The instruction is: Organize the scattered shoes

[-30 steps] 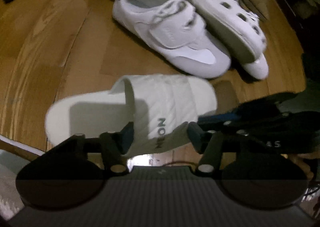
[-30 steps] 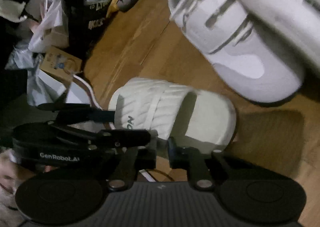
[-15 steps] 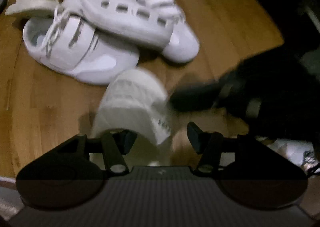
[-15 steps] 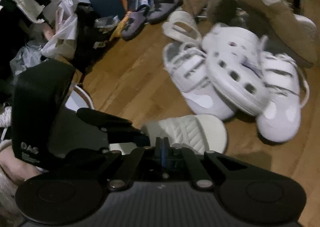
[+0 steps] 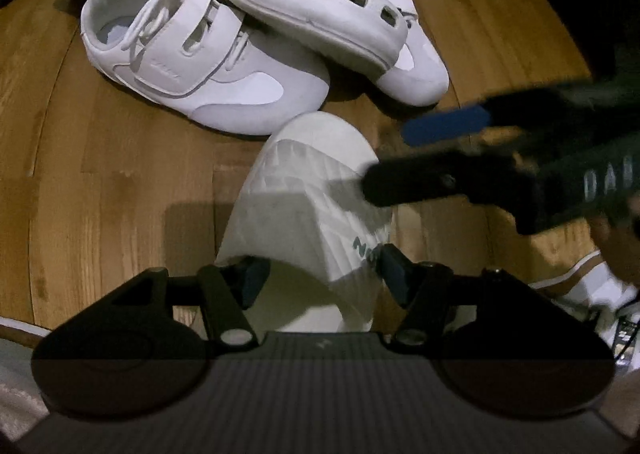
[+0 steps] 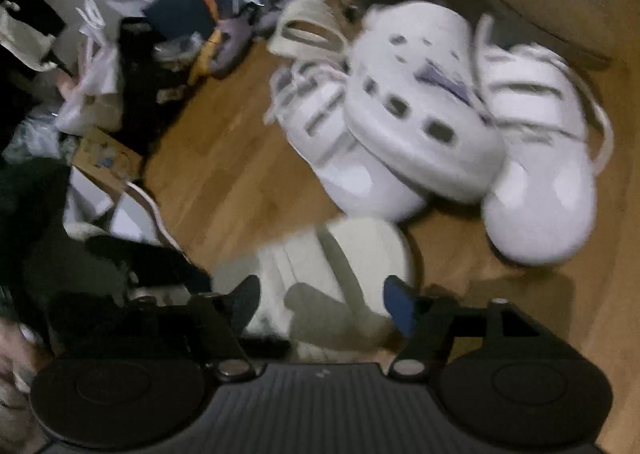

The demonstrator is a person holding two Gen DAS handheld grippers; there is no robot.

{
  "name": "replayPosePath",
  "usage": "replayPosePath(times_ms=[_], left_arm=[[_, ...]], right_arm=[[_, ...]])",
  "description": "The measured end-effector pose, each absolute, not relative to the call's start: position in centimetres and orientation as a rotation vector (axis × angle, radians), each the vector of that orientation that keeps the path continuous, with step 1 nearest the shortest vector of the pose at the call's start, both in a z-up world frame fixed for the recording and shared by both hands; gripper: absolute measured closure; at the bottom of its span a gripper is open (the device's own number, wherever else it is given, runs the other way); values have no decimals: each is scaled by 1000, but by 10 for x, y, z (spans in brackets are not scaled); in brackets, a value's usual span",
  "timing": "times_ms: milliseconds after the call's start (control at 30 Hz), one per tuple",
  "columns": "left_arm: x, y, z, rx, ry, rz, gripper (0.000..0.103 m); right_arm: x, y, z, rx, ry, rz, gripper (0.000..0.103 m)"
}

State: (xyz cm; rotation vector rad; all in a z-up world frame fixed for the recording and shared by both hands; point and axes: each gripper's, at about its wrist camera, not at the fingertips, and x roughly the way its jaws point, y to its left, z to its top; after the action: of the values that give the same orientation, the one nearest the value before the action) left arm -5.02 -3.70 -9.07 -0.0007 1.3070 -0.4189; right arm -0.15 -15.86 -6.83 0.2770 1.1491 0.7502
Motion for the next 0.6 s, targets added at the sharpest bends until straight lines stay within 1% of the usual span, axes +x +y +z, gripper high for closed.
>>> replayPosePath(times_ms=[100,133,167,200,233,300,333,367,433,533,600], left_arm=[[-49,-40,-94,1,1316,-425,43],[-49,-40,-96,1,1322,-418,45],[-48,-40,-98,7,1327,-408,45],[-47,-40,-99,12,1333,-397,44],[-47,-39,-100,15,1339,-389,45],[-47,-37,-98,8,1345,-397,45],[-47,-36,-96,1,1345,-401,44],[-47,-36,-94,-6,1342,-411,45],[-47,-38,-84,-26,1325,-448,43],[-51,-66,-64,52,1270,-516,42],[-52,-86,-56,94,1248,-554,42]], right_arm=[[25,-139,-90,231,1294,851,19],[32,-137,-101,275,1333,868,16],[40,-136,-116,352,1381,889,17],[45,-136,-125,405,1413,904,31],[44,-136,-132,448,1432,929,33],[34,-139,-134,451,1399,975,36],[27,-143,-131,445,1378,982,44],[19,-151,-127,456,1361,976,48],[7,-169,-121,488,1333,959,60],[-14,-209,-108,618,1268,907,77],[-29,-232,-99,659,1225,854,78]])
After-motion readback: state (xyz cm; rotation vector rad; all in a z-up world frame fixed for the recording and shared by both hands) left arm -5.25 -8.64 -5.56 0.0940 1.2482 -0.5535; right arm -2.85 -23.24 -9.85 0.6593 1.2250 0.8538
